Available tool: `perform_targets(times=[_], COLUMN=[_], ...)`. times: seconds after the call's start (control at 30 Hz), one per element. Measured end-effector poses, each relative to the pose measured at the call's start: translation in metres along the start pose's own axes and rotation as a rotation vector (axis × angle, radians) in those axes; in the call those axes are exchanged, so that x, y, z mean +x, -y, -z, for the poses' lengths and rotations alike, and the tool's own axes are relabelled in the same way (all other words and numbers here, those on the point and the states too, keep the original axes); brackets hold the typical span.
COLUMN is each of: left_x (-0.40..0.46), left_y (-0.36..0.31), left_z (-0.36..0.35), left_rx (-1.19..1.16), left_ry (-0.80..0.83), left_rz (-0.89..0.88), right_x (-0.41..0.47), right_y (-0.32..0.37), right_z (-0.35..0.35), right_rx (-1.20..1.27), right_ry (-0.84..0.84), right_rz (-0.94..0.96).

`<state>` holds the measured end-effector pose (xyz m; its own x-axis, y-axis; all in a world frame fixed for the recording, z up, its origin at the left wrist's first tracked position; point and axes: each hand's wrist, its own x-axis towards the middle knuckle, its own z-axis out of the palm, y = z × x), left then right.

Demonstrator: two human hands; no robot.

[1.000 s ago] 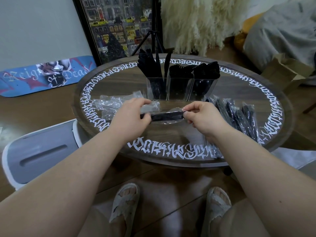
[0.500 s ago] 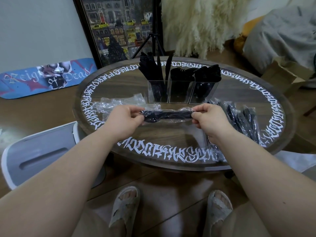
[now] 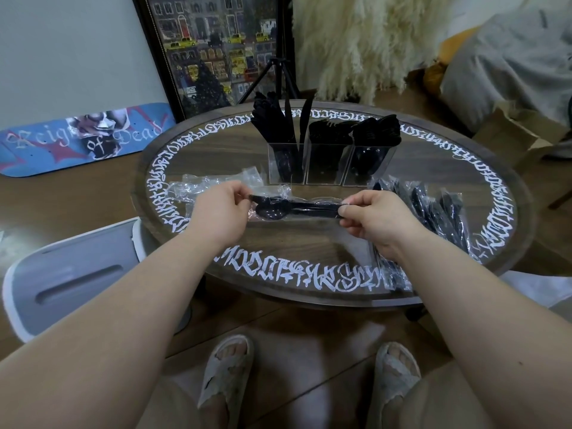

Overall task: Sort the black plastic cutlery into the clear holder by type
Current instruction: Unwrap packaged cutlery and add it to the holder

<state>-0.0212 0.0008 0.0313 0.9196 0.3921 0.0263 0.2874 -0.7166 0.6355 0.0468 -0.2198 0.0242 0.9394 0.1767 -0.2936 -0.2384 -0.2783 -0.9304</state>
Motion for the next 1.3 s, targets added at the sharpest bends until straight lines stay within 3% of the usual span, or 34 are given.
perform_targets(times=[0.47,0.63,0.9,1.0,1.07,1.13,1.2,1.3], left_x=[0.002,0.001,0.005,0.001,-0.005,-0.008,-0.01,-0.009], left_y=[0.006,0.007,0.015,0.011,0.001,-0.008,-0.014,-0.018], left_z=[0.0,-0.002,0.003,0.001,-0.004,-0.008,-0.009,-0.009], left_rx=[0.122,0.121,0.285,0.301,0.372,0.475,0.528,0.515], left_ry=[-0.083,0.052,-0.048,-0.071,0.001,0.078,0.102,0.116], left_rz=[0.009,-0.068,0.021,-0.121,-0.273,-0.306,-0.275,-0.24], right_x=[-0.005,-0.005,-0.005,-0.007,-0.007,-0.007,-0.007,-0.005], right_y=[0.008,0.008,0.01,0.01,0.01,0.009,0.008,0.004], right_z=[0.0,0.0,0.006,0.004,0.0,-0.003,-0.004,-0.004], right_rx=[0.16,0.132,0.188,0.187,0.186,0.199,0.117,-0.33], right_ry=[0.036,0.041,0.019,0.06,0.092,0.116,0.124,0.09], right_rz=[-0.019,-0.002,0.003,0.001,0.008,0.015,0.041,0.236])
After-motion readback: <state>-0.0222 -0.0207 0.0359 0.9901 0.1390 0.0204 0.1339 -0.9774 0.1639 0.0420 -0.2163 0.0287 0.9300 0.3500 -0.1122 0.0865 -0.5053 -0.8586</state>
